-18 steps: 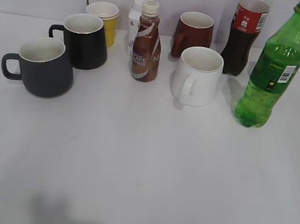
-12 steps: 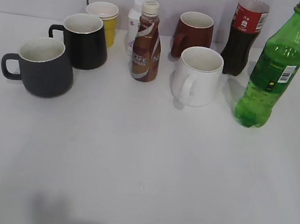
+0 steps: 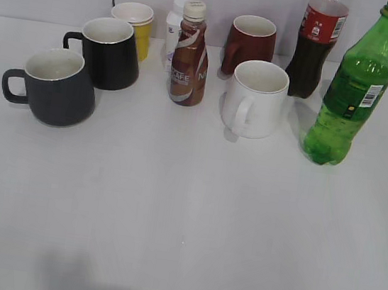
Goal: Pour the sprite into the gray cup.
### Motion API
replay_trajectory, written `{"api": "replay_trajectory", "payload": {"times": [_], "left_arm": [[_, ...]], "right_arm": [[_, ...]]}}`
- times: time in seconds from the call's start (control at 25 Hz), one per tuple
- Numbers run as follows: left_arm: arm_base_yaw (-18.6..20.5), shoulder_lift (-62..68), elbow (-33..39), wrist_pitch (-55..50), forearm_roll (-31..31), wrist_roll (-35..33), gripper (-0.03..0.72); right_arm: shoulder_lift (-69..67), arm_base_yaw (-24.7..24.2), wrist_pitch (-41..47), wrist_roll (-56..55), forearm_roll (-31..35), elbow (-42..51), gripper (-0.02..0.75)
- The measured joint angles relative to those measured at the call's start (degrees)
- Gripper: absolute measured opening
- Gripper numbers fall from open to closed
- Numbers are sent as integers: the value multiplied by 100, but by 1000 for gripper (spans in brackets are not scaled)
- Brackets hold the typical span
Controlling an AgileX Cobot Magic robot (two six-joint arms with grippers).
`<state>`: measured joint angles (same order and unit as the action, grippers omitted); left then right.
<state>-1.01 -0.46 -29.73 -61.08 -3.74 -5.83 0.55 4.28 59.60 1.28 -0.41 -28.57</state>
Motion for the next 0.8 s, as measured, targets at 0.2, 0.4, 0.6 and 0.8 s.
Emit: {"api": "replay_trajectory", "payload": {"times": [0.2, 0.4, 0.6, 0.8], "left_arm": [[0, 0, 0, 0, 0, 0, 225], [0, 0, 0, 0, 0, 0, 225], [0, 0, 0, 0, 30, 0, 225], [0, 200, -98, 1134, 484, 0, 225]], "right_arm": [[0, 0, 0, 0, 0, 0, 587], [0, 0, 0, 0, 0, 0, 587], [0, 0, 0, 0, 0, 0, 587], [0, 0, 0, 0, 0, 0, 587]]}}
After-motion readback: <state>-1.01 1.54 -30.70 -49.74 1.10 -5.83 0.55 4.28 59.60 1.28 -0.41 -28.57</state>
